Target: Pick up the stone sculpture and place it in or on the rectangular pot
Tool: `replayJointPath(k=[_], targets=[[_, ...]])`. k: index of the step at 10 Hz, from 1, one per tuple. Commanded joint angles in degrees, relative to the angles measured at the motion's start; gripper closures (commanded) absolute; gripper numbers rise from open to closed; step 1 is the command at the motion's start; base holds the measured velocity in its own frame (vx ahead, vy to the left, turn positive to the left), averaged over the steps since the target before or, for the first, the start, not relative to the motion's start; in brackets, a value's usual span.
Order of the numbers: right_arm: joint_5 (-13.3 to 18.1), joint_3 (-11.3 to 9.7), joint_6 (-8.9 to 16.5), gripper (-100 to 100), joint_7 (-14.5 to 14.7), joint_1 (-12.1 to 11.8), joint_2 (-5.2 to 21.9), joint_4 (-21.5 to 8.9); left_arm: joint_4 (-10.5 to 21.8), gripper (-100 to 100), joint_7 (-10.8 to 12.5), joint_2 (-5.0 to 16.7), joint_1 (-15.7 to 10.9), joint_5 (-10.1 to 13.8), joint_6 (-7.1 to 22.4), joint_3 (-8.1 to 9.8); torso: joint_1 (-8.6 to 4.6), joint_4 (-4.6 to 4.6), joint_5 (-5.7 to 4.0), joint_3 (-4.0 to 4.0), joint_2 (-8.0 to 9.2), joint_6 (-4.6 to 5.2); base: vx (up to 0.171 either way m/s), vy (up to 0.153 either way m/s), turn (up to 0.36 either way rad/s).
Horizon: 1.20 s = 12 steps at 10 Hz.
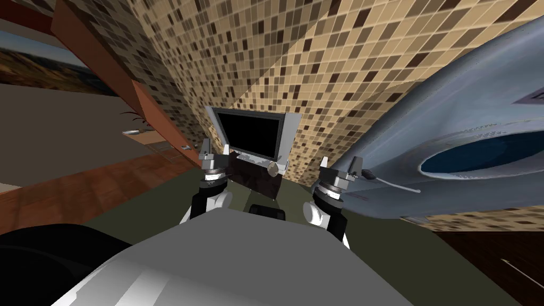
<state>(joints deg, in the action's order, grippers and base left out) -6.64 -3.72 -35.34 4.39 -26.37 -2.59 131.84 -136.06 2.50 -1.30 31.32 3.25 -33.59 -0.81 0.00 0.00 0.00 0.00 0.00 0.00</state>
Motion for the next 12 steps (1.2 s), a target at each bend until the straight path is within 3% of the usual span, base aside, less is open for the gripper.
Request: replayJointPath(k=[1,5,12], targets=[[0.19,-0.52,0.07,-100,-1.85,0.5,2.59,-0.6,0.0,0,0.0,0.0,0.0,0.0,0.0,0.0,0.0,0.0,0.0,0.0,0.0,0.0,0.007,-0.065,0.115],[0.7,-2.14,0.27,-100,-7.79,2.24,7.45,-3.3,0.0,0,0.0,0.02,0.0,0.0,0.0,0.01,-0.74,-0.03,-0.17,-0.08,-0.15,-0.01,0.028,-0.171,0.159],[1.2,-4.2,0.45,-100,-17.95,5.02,11.28,-8.62,0.0,0,0.0,0.01,0.01,0.0,0.0,0.01,-0.36,-0.04,-0.09,-0.1,-0.17,0.01,0.01,-0.119,0.118]])
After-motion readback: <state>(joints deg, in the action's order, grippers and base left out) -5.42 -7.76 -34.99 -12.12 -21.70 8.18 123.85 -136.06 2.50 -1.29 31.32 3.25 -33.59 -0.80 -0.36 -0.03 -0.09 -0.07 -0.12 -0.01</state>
